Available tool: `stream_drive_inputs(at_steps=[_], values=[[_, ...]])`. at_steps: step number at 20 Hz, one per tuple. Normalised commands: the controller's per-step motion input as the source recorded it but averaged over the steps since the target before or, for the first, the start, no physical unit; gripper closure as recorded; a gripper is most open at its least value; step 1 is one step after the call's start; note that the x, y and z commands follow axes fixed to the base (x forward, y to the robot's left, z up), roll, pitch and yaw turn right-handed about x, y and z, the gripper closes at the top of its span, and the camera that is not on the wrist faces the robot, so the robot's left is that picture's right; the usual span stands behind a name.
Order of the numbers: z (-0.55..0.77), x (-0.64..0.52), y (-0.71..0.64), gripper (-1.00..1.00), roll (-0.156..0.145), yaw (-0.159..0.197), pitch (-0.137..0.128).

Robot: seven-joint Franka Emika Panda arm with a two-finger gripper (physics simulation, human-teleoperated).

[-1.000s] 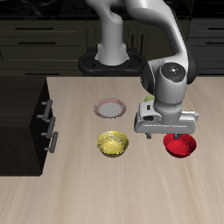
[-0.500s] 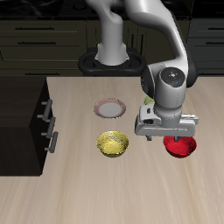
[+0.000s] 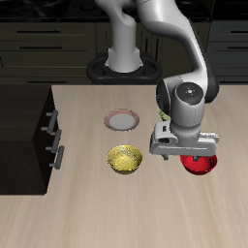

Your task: Place the red bowl on the plate

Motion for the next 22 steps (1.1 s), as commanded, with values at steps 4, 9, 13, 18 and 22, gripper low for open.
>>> stream_drive_inputs(at_steps=[4,9,13,18,22], values=[[-0.10,-0.02,0.00,-1.00,0.002,0.012,-0.008],[0.01,-0.02,0.01,1.00,0.024,-0.007,-0.021],[0.03,-0.02,-0.02,1.00,-0.009,0.014,-0.019],[-0.05,-0.03,-0.02,1.00,0.006,0.008,0.004],[0.05,-0.05,-0.03,1.00,0.001,0.005,-0.017]])
